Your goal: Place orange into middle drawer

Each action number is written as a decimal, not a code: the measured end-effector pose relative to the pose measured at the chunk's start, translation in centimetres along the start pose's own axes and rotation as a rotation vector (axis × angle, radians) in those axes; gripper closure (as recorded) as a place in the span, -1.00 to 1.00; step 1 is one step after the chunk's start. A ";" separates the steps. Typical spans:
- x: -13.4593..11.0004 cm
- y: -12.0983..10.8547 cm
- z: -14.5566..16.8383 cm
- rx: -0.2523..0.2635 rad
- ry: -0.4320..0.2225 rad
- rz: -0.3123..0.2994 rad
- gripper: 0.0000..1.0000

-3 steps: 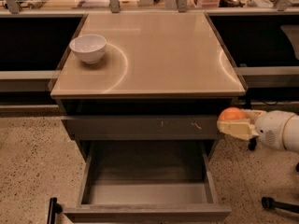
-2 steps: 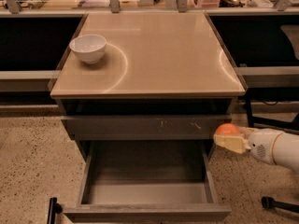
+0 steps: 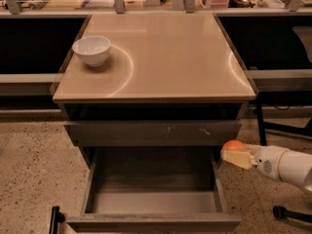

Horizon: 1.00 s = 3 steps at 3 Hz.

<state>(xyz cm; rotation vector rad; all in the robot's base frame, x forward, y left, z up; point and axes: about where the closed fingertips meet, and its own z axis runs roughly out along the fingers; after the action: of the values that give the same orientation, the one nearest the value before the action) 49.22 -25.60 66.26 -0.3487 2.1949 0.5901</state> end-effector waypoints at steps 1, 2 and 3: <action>1.2 -0.7 0.8 0.012 0.023 0.049 1.00; 6.1 -1.3 4.4 -0.033 0.099 0.182 1.00; 10.4 -1.3 10.0 -0.119 0.171 0.273 1.00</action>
Offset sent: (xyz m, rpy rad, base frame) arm -0.0093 0.0239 -0.1626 0.2230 0.3768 -0.0714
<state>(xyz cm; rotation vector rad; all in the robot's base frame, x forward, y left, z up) 49.76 -22.01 52.24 -0.1661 2.3975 0.8709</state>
